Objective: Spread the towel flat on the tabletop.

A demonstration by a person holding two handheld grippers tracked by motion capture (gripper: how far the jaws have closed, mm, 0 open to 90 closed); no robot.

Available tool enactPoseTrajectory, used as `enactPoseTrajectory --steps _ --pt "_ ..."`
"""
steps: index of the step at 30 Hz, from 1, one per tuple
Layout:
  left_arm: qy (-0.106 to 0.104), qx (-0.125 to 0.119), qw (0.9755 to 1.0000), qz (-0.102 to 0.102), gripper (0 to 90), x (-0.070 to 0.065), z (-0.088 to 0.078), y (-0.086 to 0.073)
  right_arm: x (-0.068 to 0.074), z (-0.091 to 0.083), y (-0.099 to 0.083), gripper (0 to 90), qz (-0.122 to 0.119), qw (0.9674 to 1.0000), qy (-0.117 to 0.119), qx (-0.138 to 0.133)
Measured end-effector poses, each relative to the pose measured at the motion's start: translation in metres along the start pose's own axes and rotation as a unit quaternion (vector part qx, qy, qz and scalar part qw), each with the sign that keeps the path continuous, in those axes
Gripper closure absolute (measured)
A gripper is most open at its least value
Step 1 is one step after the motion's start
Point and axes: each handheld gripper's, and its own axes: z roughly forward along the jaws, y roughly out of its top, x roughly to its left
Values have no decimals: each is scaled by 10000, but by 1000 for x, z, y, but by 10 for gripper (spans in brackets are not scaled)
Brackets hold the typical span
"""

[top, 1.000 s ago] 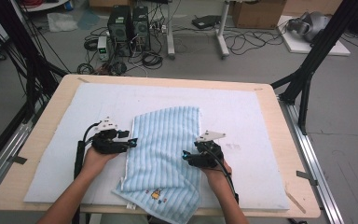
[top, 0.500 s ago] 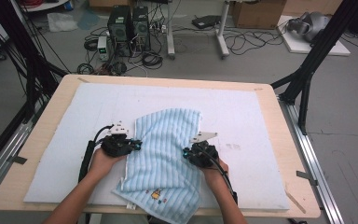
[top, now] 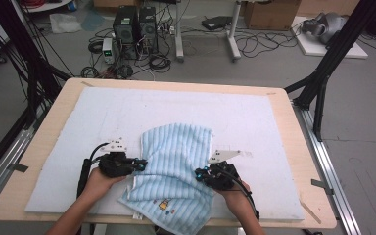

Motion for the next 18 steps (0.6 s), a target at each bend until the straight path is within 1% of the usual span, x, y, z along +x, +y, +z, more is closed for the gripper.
enactPoseTrajectory --steps 2,5,6,8,9,10,11,12,13,14,15,16,17,18 --pt "-94 103 9999 51 845 -3 -1 -3 2 0 -3 846 -11 9999 107 62" --pt "-268 170 9995 51 844 -8 -4 -7 6 -2 -7 843 -3 9993 290 237" --pt "-379 241 9990 45 842 -8 -6 -7 6 -3 -8 839 -14 9991 335 247" --pt "-423 280 9987 -24 793 -8 -6 -7 7 -5 -9 808 8 9992 347 215" --pt "-364 260 9990 -49 713 -7 -7 -6 6 -7 -8 770 39 9993 341 116" --pt "-267 197 9994 -93 657 -5 -8 -5 5 -8 -8 741 72 9995 319 36" --pt "-213 132 9996 -165 598 -4 -9 -3 3 -10 -7 698 134 9994 301 -81" --pt "-97 -17 9997 -238 570 0 -10 0 1 -11 -6 691 213 9993 273 -167" --pt "8 -134 9996 -268 542 4 -12 4 -2 -13 -5 672 275 9989 209 -320" --pt "72 -229 9992 -306 527 7 -14 7 -4 -15 -4 659 321 9986 146 -391" --pt "110 -391 9984 -403 521 12 -16 12 -6 -15 -3 638 339 9984 106 -443" --pt "177 -593 9969 -492 515 17 -18 18 -8 -16 -3 633 396 9979 63 -511" --pt "327 -756 9952 -536 508 23 -19 23 -10 -17 -2 628 448 9975 49 -551" --pt "529 -870 9932 -561 505 30 -20 30 -12 -17 -2 619 420 9972 6 -611"
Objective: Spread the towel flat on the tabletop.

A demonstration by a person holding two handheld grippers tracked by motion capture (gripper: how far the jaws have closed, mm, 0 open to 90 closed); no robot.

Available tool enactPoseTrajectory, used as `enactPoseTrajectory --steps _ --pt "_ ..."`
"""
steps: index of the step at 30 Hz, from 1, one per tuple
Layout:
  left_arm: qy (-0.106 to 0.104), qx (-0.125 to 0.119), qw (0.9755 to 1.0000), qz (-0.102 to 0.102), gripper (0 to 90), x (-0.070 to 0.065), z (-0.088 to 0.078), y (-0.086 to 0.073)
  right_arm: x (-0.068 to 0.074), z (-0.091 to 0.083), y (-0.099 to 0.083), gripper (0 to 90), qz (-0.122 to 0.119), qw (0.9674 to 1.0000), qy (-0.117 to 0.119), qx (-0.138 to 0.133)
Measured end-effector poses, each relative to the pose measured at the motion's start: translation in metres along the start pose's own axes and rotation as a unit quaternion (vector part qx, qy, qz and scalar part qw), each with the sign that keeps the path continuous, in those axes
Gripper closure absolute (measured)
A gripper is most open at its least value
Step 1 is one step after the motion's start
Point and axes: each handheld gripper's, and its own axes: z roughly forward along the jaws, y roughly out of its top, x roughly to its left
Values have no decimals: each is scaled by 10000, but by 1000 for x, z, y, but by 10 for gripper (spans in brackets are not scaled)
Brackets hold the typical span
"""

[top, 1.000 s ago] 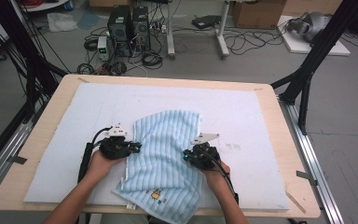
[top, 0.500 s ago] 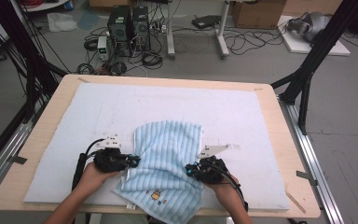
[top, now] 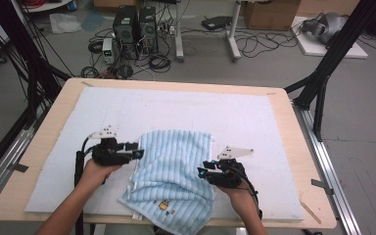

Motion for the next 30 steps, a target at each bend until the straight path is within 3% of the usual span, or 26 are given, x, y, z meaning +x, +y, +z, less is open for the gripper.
enactPoseTrajectory --steps 3,10,13,18,20,22,25,27,30 --pt "320 -89 9994 -18 507 14 6 14 -3 -1 1 600 29 10000 -54 -73" --pt "579 41 9983 -47 539 36 30 30 -13 -5 6 566 -27 9995 -269 -152" --pt "698 72 9975 -33 546 41 38 32 -17 -7 9 556 22 9992 -327 -231" --pt "1121 138 9936 11 600 53 53 26 -24 -4 11 546 51 9990 -368 -238" --pt "1111 218 9935 -113 608 57 59 22 -25 -1 12 542 51 9991 -370 -201" --pt "1058 330 9938 -98 617 58 65 19 -25 0 12 537 42 9991 -376 -188" --pt "1016 496 9936 64 620 52 72 17 -26 1 12 530 42 9992 -378 -153" --pt "1027 644 9921 316 619 45 76 17 -26 1 11 528 71 9992 -366 -143" --pt "1106 845 9879 682 547 34 81 17 -25 0 10 527 56 9992 -360 -142"
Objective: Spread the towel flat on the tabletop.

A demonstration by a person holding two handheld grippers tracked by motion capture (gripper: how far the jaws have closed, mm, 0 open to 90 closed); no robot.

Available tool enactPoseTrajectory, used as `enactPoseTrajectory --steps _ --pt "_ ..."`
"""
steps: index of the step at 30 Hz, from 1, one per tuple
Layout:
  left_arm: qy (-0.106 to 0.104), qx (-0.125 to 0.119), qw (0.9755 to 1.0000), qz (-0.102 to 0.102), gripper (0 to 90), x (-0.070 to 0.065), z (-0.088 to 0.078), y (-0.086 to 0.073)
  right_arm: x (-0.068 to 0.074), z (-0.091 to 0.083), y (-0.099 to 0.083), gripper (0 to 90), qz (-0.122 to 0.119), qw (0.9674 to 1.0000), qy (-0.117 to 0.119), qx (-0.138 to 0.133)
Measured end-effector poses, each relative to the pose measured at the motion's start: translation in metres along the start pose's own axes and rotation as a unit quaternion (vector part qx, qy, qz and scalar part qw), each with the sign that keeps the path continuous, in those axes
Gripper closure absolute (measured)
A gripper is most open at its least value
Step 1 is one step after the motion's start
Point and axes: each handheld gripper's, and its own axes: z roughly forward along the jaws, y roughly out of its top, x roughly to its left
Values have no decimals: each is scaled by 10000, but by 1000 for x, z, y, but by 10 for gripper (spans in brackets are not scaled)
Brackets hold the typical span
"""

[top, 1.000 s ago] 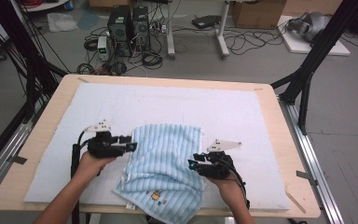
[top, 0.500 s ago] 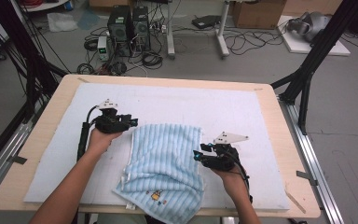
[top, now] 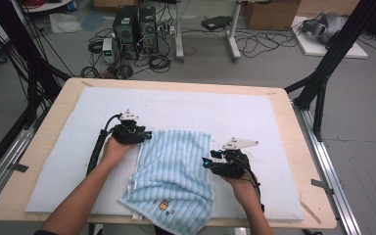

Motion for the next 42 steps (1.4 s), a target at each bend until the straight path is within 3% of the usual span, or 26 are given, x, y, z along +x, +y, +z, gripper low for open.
enactPoseTrajectory --steps 3,6,10,13,16,18,21,23,25,28,30,33,38,42 --pt "91 75 9998 189 488 -8 0 1 1 -1 -1 525 14 10000 -5 16" --pt "62 83 9995 308 483 -14 -1 -1 1 -1 -1 523 14 10000 -1 1" --pt "-146 -56 9991 397 507 -22 -5 -5 0 -1 -1 520 42 10000 -11 8" --pt "-458 -142 9978 452 517 -26 -7 -8 -1 -1 -1 519 25 10000 -20 5" --pt "-651 -34 9946 810 517 -37 -5 -9 -1 0 -1 518 25 10000 -22 33" --pt "-766 -17 9917 1033 560 -43 -5 -9 -1 0 -1 517 25 10000 -18 43" --pt "-892 -15 9894 1142 590 -47 -5 -10 0 0 -1 516 -5 10000 -26 48" --pt "-922 -23 9880 1240 667 -49 -5 -10 -1 0 -1 516 -2 10000 -19 37" --pt "-985 -4 9878 1210 735 -50 -5 -10 -1 1 -1 516 7 10000 -16 49" --pt "-975 40 9894 1076 846 -48 -5 -9 0 1 -1 516 5 10000 -10 89" --pt "-914 72 9906 1010 856 -48 -5 -7 1 2 -1 515 -11 10000 -8 75" --pt "-568 106 9941 919 858 -41 -7 -5 0 1 -2 515 -2 10000 -5 77" --pt "54 120 9989 442 859 -7 -12 -5 0 1 -2 514 14 10000 4 79" --pt "450 151 9985 278 858 14 -16 -3 0 2 -2 513 15 9999 19 99"
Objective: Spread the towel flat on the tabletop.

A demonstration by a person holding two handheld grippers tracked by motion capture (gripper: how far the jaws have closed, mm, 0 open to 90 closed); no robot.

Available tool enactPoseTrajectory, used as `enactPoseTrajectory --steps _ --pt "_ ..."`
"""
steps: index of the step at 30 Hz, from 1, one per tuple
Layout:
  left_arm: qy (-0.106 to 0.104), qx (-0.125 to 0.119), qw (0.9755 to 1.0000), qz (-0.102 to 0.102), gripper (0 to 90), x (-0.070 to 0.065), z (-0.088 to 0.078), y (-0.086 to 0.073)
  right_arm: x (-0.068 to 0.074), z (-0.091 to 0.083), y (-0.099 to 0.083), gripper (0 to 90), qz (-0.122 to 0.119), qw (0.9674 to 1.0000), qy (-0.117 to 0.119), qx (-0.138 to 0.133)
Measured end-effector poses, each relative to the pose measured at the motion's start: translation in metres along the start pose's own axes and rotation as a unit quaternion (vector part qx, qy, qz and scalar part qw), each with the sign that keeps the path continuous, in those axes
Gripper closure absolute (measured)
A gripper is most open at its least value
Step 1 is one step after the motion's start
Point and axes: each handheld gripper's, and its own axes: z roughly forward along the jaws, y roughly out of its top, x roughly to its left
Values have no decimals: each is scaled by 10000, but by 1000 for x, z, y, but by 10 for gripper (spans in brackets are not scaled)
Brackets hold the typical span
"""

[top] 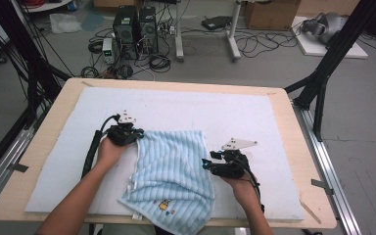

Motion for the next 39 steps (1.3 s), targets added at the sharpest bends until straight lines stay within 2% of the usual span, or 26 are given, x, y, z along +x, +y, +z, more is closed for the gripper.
enactPoseTrajectory --steps 1,2,4,5,7,8,10,12,17,20,22,26,29,33,35,37,38,39 --pt "67 -11 10000 -52 858 4 0 0 0 1 0 513 -15 10000 -1 -6" --pt "120 -22 9997 -193 857 10 0 -2 0 1 0 513 0 10000 -4 7" --pt "74 -46 9995 -315 847 12 0 -4 -1 1 0 511 3 10000 1 18" --pt "128 -63 9994 -326 815 12 -1 -4 -1 1 0 510 1 10000 -13 5" --pt "220 -182 9986 -445 606 12 -4 -2 -3 1 1 508 38 10000 -49 -48" --pt "211 -263 9983 -472 553 11 -7 -1 -4 2 1 504 89 9999 -58 -72" --pt "195 -362 9979 -505 508 11 -10 -1 -10 5 5 501 166 9996 -210 -124" --pt "86 -444 9971 -614 455 11 -14 -2 -17 12 13 487 122 9993 -338 -124" --pt "23 -660 9948 -770 435 14 -21 -10 -30 42 43 450 -135 9985 -528 -4" --pt "-59 -660 9939 -876 428 17 -24 -13 -38 67 60 464 -152 9979 -604 188" --pt "-89 -716 9933 -900 424 18 -27 -13 -43 82 69 484 -151 9964 -773 322" --pt "-127 -759 9926 -940 426 18 -30 -12 -54 107 81 485 71 9943 -970 441" --pt "-153 -735 9927 -944 427 18 -30 -13 -60 121 87 509 374 9925 -1063 483" --pt "-163 -724 9926 -957 430 19 -29 -13 -59 137 89 536 459 9902 -1140 658" --pt "-168 -715 9924 -988 430 19 -28 -13 -57 138 89 606 361 9908 -1135 647" --pt "-170 -697 9924 -1000 431 20 -28 -14 -55 136 89 736 218 9919 -1004 744" --pt "-172 -690 9924 -1008 431 20 -27 -14 -52 135 89 813 36 9920 -952 831" --pt "-174 -676 9924 -1010 432 19 -27 -14 -50 133 89 833 -132 9915 -920 909"
